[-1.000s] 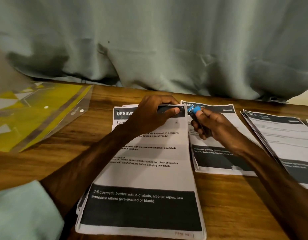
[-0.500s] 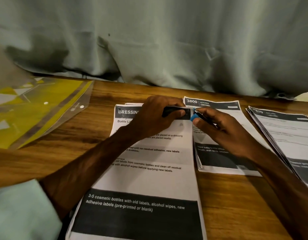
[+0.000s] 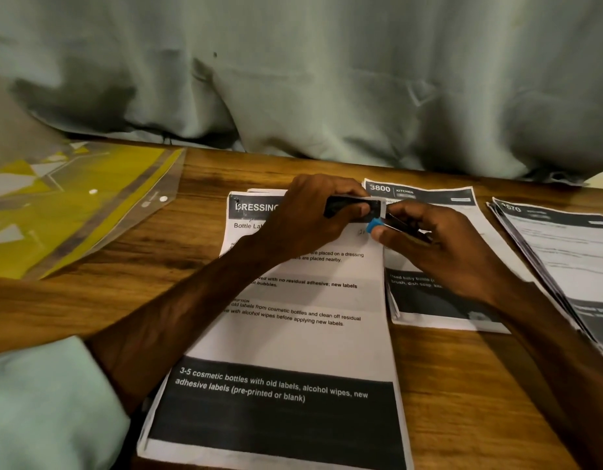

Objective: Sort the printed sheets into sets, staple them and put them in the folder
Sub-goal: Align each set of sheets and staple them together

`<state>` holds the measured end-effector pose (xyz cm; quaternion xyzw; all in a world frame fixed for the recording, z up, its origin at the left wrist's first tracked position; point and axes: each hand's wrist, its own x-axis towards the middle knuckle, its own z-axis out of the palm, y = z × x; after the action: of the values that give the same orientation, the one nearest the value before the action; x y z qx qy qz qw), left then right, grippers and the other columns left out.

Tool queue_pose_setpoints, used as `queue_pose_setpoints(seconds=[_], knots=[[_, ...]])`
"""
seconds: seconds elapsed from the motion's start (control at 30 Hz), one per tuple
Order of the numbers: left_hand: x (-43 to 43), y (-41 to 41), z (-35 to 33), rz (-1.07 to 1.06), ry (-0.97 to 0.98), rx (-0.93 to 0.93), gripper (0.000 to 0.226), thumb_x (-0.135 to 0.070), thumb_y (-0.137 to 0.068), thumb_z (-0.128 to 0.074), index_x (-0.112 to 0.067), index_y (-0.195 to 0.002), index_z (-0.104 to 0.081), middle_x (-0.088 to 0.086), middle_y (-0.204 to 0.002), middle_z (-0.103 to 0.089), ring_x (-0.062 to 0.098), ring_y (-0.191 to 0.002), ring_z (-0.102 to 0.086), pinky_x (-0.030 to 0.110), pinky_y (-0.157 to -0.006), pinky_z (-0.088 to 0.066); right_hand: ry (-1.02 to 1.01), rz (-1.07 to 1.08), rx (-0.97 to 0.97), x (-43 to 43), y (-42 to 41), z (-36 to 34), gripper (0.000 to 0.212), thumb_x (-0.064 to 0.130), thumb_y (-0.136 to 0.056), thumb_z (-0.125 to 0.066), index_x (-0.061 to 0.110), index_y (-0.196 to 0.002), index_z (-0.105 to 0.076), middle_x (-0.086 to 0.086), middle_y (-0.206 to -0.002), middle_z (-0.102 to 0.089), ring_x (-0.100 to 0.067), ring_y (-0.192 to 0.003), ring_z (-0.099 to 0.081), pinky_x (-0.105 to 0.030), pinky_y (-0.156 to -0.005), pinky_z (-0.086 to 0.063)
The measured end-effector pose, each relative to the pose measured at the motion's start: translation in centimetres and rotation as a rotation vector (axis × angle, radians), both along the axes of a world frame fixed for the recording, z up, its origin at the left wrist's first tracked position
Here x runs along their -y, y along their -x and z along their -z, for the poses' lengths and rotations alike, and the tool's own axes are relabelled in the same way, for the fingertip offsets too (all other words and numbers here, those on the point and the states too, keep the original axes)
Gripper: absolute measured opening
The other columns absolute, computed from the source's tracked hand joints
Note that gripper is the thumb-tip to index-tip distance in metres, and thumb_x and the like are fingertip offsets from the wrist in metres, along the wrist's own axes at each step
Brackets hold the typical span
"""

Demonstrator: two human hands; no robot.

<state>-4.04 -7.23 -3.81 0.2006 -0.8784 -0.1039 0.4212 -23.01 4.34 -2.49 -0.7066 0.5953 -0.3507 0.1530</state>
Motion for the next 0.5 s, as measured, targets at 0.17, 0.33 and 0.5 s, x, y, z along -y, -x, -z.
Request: queue_pose_setpoints(seconds=[0.17, 0.33, 0.5], knots=[[-0.44, -0.02, -0.12, 0.030, -0.032, -0.058, 0.020, -0.019, -0.092, -0.075, -0.006, -0.107, -0.077, 0.003, -0.101, -0.078, 0.012, -0.086, -0.071, 0.029, -0.075, -0.056, -0.005, -0.045, 0.070, 0.12, 0.23, 0.10, 0.032, 0.057, -0.085, -0.059, 0.037, -0.108, -0.071, 0.015, -0.100, -0.072, -0.009, -0.096, -0.066, -0.048, -0.086, -0.056], [-0.44, 0.00, -0.20, 0.025, -0.016, -0.080, 0.022, -0.021, -0.088, -0.078, -0.008, -0.106, -0.077, 0.002, -0.103, -0.078, 0.009, -0.089, -0.069, 0.025, -0.078, -0.055, -0.011, -0.073, 0.097, 0.28, 0.24, 0.17, 0.027, 0.047, -0.090, -0.061, 0.038, -0.113, -0.071, 0.018, -0.105, -0.072, -0.007, -0.102, -0.065, -0.044, -0.088, -0.056], [-0.53, 0.04, 0.07, -0.016, 0.044, -0.050, 0.028, -0.024, -0.088, -0.076, -0.008, -0.111, -0.077, 0.007, -0.109, -0.077, 0.017, -0.096, -0.073, 0.032, -0.086, -0.059, 0.009, -0.069, 0.129, 0.43, 0.33, 0.45, 0.033, 0.041, -0.092, -0.061, 0.020, -0.115, -0.073, 0.004, -0.105, -0.073, -0.014, -0.099, -0.065, -0.042, -0.082, -0.057]])
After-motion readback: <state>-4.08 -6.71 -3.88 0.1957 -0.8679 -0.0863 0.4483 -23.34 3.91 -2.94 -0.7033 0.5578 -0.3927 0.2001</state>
